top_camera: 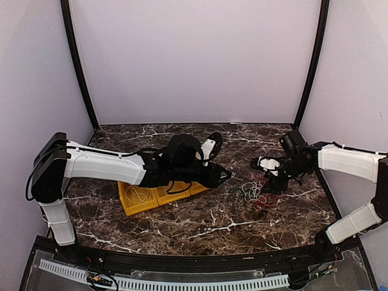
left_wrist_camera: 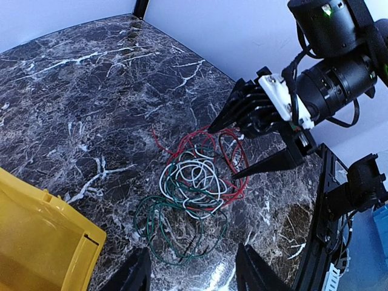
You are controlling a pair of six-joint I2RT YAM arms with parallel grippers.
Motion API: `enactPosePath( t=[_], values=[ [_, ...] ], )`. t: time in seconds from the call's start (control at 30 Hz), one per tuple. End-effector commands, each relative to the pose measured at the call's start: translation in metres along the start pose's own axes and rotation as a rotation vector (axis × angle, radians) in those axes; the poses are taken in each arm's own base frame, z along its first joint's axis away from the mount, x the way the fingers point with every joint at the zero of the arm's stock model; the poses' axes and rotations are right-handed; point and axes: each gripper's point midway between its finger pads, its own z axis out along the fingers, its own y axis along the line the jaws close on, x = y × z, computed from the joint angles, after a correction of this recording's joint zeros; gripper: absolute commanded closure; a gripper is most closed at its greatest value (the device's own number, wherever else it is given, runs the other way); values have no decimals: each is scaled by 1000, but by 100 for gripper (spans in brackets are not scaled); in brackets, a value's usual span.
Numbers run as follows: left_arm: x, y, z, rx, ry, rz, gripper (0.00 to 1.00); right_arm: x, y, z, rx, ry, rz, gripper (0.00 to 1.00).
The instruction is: Untangle the cables
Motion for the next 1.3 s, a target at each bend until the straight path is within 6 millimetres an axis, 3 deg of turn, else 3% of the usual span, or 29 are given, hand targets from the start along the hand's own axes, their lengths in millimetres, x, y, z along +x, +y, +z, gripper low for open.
enactPosePath(
  t=[0.0,0.23,0.37,0.63,0.77,0.9,1.03,1.13,1.27],
  values=[
    [-15,3,-10,-32,-59,-39,50,-3,-12,12,115,22,-86,32],
    [-17,15,-21,-93,-100,-86,50,-19,-20,22,196,-1,-170,30],
    [-14,21,-24,-120,-101,-105,49,-39,-24,24,198,-64,-168,30],
    [-4,27,-17,-99,-89,-178,49,-84,-30,30,122,-187,-79,30],
    [0,19,-11,-43,-72,-200,53,-91,-27,27,84,-204,-52,30],
    [6,10,2,20,-40,-212,56,-91,-33,7,102,-227,-21,30],
    [5,-6,21,110,6,-238,59,-85,-53,-29,128,-289,72,30],
    [18,-10,37,136,55,-267,62,-77,-67,-52,151,-348,164,30],
    [24,-17,52,175,70,-294,63,-64,-74,-60,191,-411,227,31]
  ],
)
